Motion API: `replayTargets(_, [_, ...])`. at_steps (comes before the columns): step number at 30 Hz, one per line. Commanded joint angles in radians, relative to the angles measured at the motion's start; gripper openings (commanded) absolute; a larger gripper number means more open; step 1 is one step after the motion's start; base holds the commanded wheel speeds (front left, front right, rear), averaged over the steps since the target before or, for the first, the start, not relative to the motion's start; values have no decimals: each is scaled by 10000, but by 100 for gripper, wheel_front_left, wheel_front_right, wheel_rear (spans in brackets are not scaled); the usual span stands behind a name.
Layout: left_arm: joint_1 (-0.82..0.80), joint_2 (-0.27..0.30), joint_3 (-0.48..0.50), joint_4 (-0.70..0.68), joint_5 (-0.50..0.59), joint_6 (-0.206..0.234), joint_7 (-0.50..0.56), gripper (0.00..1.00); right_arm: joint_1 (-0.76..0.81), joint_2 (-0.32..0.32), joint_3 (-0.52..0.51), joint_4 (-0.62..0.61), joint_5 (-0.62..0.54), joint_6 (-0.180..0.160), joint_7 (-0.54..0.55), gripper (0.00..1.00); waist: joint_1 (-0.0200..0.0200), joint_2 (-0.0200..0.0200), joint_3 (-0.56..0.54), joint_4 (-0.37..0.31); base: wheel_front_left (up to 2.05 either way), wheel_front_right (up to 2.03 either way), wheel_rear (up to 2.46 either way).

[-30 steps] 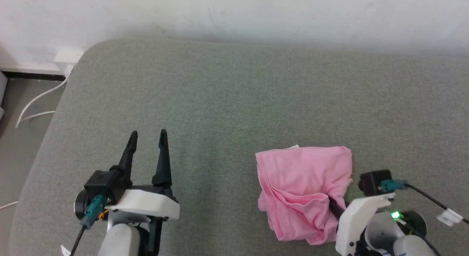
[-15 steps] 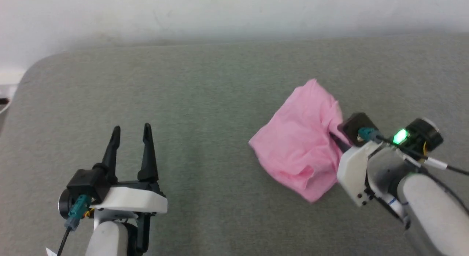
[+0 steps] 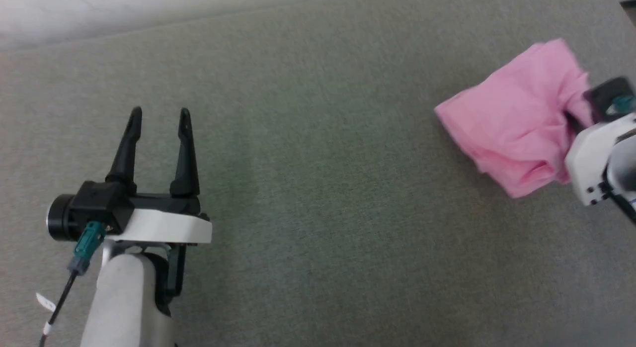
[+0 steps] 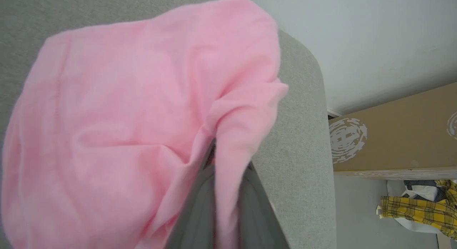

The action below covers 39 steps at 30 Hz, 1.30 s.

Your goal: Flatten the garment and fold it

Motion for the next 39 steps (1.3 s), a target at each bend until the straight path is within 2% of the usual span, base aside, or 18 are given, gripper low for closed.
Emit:
replayTargets(1, [-267,162,16,-47,132,-41,4,100,-411,-149,-140,419,87,-23,-249,0,-1,0,1429,-1083,0,0,0])
replayTargets(7, [-867,436,-170,-406,356,-78,312,100,-1430,-538,-778,2293,106,-23,-1133,0,-1,0,2414,-1034,0,0,0])
replayTargets(12, [-1233,567,-326,-713,502,-73,561,100,-2085,-1019,-1725,3764,-741,-23,-1895,0,-1,0,2962,-687,0,0,0])
replayTargets(17, [-1319,624,-350,-903,531,5,641,100,-2499,-901,-2739,4796,-1414,-23,-2502,0,-1,0,3107,-400,0,0,0])
replayTargets(18, [-1293,622,-357,-911,523,19,641,100,-2564,-862,-2965,4955,-1563,-23,-2621,17,-1,0,3075,-354,0,0,0])
replayTargets(19, [-1264,602,-361,-899,496,32,621,100,-2606,-850,-3172,5101,-1746,-23,-2747,49,-1,0,3013,-295,0,0,0])
replayTargets(20, [-1232,578,-378,-868,471,37,591,100,-2648,-867,-3421,5253,-1913,-23,-2870,100,-1,0,2925,-231,0,0,0])
replayTargets(25, [-1027,252,-505,-379,195,74,269,100,-2558,-1083,-5041,6059,-2332,-23,-3564,100,-1,0,2026,284,0,0,0])
replayTargets(28, [-840,45,-601,110,-59,56,113,100,-2278,-1121,-5470,6136,-2197,-23,-4438,100,-1,0,1251,714,0,0,0])
replayTargets(33, [-387,-191,-669,744,-515,9,-17,100,-1578,-877,-5190,5623,-1458,-23,-5516,100,-1,0,-66,1380,0,0,0])
replayTargets(39, [132,-322,-690,1120,-904,-117,-44,100,-83,-157,-4237,3366,68,-23,-5774,100,-1,0,-1259,2055,0,0,0])
